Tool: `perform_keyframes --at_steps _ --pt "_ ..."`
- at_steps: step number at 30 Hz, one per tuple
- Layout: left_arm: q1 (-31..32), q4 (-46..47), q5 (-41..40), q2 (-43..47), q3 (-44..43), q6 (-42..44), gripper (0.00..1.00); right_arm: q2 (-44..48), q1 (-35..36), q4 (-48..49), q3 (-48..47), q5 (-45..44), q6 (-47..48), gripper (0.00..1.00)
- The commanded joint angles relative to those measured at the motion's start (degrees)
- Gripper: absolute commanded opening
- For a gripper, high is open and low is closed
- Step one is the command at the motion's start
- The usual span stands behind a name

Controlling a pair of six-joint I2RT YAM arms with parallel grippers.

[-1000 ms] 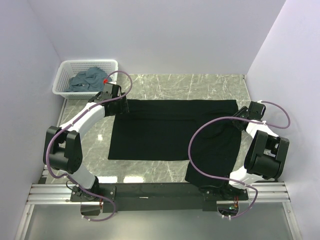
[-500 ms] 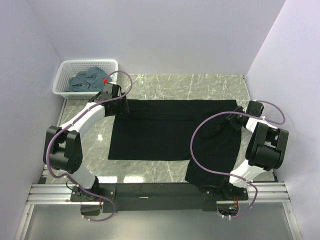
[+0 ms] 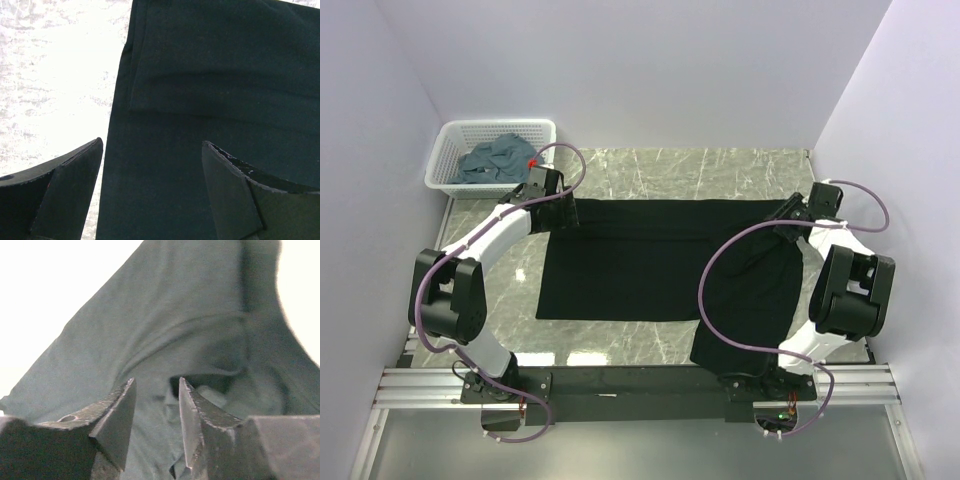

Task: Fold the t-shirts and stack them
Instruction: Fold the tshirt

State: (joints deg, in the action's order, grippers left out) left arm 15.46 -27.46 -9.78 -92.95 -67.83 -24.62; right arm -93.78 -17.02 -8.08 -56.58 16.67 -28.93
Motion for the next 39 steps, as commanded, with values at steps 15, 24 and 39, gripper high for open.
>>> perform_keyframes --at_steps 15,24,39 --pt "0.3 0.4 0.6 0.4 -2.1 1.2 0.86 -0.8 -8.6 7.5 8.6 4.2 -2.9 0.33" --pt "0.3 0.3 0.5 0.2 -2.1 1.2 0.86 -4.2 -8.5 7.9 8.0 6.4 -2.5 0.42" --pt "0.4 0.2 0.3 0.0 -2.2 1.3 0.86 -3.8 -8.6 9.0 7.8 6.0 -2.9 0.32"
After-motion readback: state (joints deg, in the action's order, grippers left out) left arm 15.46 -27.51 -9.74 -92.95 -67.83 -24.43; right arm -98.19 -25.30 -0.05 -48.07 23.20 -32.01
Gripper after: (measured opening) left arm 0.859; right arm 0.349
